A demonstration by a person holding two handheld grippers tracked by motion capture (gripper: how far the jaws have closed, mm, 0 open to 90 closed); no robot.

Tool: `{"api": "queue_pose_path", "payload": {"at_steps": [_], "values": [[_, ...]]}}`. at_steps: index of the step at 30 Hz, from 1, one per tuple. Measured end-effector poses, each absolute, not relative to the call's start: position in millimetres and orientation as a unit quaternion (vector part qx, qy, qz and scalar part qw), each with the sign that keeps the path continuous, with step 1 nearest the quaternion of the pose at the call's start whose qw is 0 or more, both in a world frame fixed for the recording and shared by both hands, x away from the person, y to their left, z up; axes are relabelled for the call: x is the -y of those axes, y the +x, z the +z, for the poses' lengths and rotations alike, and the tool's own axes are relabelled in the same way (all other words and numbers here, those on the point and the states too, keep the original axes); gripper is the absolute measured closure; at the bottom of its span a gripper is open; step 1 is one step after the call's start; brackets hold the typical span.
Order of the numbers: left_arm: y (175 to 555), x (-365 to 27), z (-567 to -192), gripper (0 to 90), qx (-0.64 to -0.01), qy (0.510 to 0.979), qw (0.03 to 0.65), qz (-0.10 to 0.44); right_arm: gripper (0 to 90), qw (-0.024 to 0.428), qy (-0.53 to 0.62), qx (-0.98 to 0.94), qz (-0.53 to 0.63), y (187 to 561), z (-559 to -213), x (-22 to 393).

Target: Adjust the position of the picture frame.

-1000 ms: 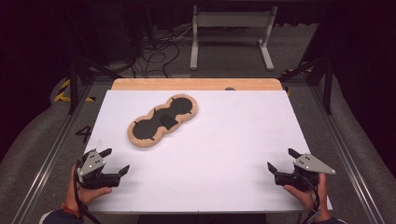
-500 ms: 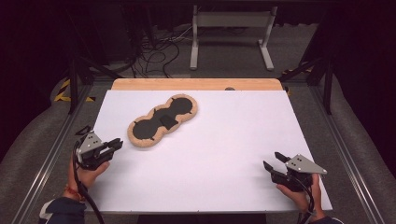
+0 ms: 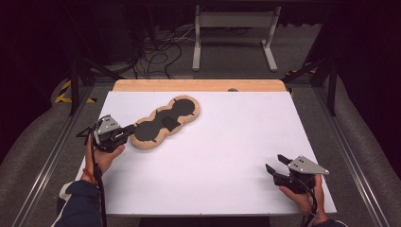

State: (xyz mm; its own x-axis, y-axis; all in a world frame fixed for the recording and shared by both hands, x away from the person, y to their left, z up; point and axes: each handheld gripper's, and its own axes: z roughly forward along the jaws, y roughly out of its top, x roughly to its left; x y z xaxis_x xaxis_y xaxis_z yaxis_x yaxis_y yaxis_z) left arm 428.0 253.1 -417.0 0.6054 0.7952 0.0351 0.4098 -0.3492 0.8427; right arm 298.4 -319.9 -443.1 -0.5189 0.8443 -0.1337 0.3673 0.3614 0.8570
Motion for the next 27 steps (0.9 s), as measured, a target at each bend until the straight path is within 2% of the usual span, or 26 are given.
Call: {"api": "queue_pose_path", "payload": {"at_steps": [2,4,9,15,27], "values": [[439,-252,-422,83.8,-0.387,0.797,0.402,0.232,46.6,0.291,0.389,-0.774,0.406,298,-443,319],[451,-251,-425,84.1,-0.397,0.800,0.396,0.214,47.0,0.288,0.390,-0.775,0.405,299,-443,319],[473,-241,-418,86.6,-0.388,0.805,0.389,0.223,45.5,0.278,0.391,-0.780,0.402,303,-446,318],[507,-223,-409,88.4,-0.401,0.815,0.365,0.206,44.6,0.269,0.396,-0.784,0.396,304,-449,317],[554,-203,-424,89.7,-0.422,0.831,0.306,0.194,43.9,0.259,0.397,-0.790,0.389,298,-451,318]]}}
